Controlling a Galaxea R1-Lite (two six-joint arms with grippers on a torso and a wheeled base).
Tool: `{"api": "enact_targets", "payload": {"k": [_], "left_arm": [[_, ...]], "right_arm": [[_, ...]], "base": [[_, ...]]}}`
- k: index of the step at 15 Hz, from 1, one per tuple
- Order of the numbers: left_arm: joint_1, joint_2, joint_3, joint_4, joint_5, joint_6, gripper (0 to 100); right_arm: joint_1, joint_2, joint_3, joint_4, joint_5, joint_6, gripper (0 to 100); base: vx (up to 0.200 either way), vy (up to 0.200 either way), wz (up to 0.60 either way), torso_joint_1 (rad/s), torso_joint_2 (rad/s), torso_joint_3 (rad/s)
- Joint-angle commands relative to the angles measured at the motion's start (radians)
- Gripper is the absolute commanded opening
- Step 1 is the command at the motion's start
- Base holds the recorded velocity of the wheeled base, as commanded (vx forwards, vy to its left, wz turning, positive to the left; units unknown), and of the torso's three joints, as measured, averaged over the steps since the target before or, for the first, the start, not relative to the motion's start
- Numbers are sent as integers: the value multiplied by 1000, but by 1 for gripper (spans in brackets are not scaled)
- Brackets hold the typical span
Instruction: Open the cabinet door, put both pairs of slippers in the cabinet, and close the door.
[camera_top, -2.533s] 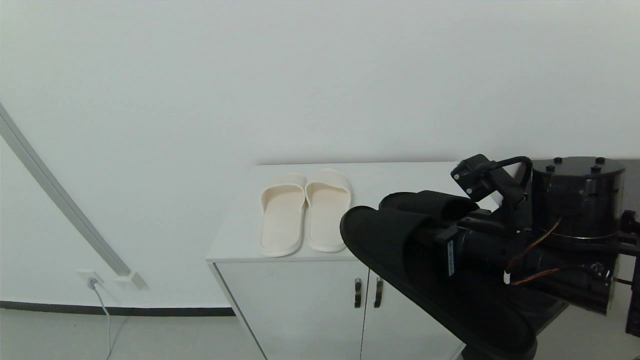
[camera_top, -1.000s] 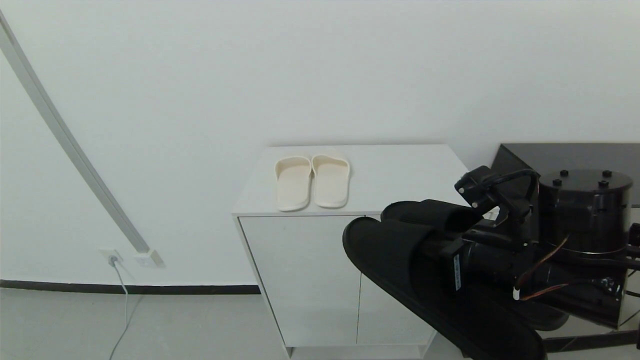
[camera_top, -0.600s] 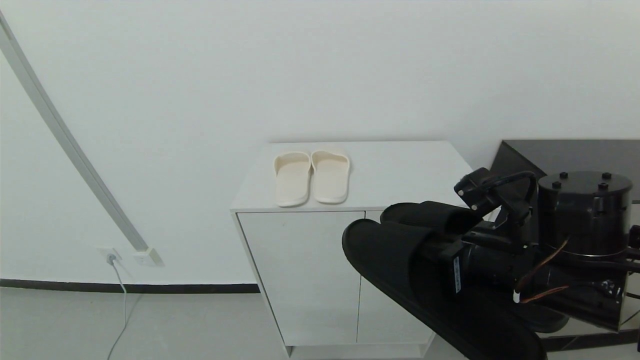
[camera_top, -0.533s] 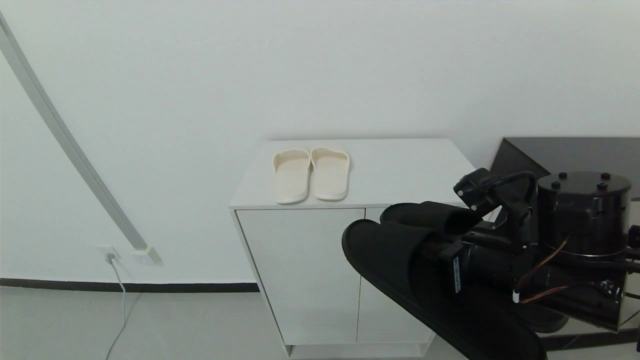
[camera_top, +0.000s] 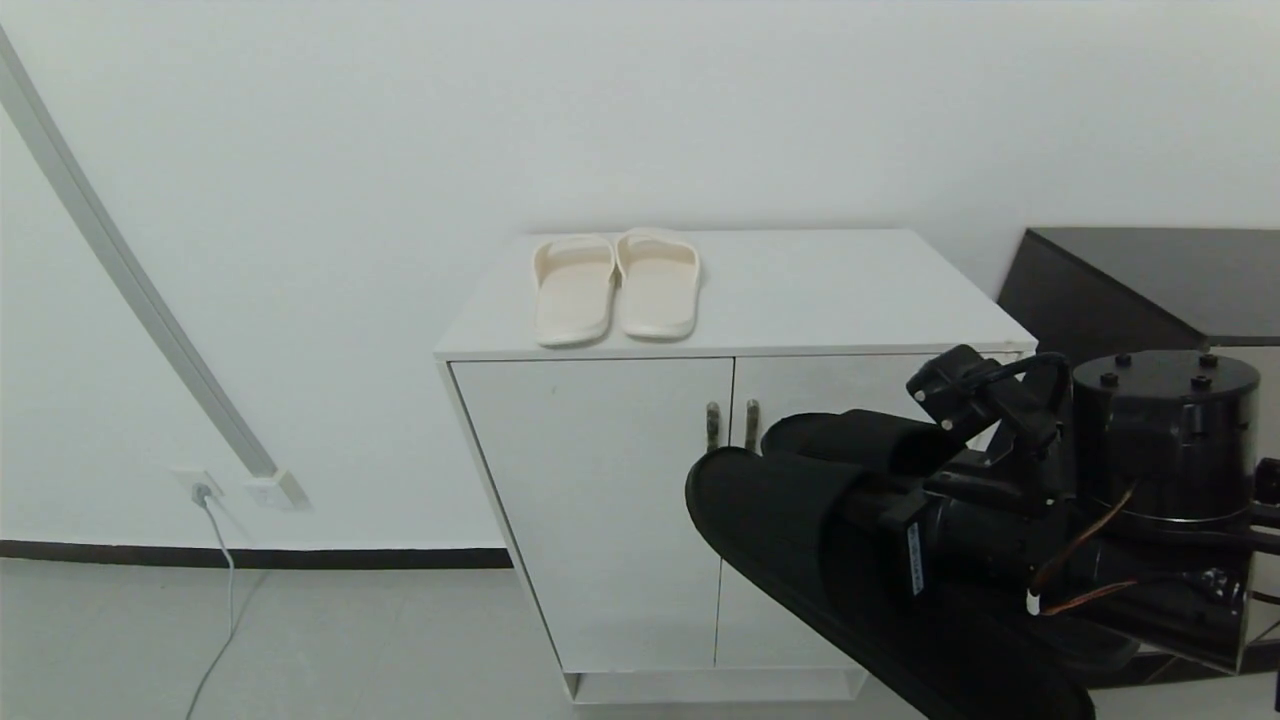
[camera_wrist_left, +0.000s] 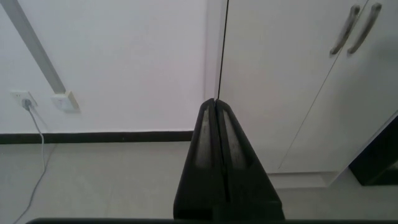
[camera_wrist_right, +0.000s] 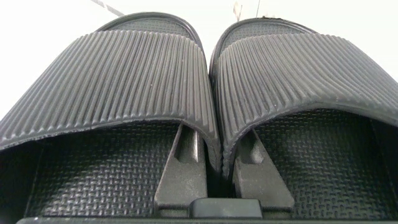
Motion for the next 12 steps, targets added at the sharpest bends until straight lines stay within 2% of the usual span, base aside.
{"api": "enact_targets", "payload": {"k": [1,6,7,12], "left_arm": [[0,1,0,0,1,-1,0],[0,1,-1,0,-1,1,0],[0,1,-1,0,-1,1,100],[0,1,-1,0,-1,1,100]], "right_arm": [[0,1,6,0,0,0,0],[0,-2,16,-4,-1,0,0],[0,-4,17,-5,-1,0,0],[4,1,23,-19,0,0,0]], "base": [[0,0,0,-203,520,320],[0,0,0,-180,504,321],[0,0,0,-159,491,330],[0,0,0,-140,477,328]]}}
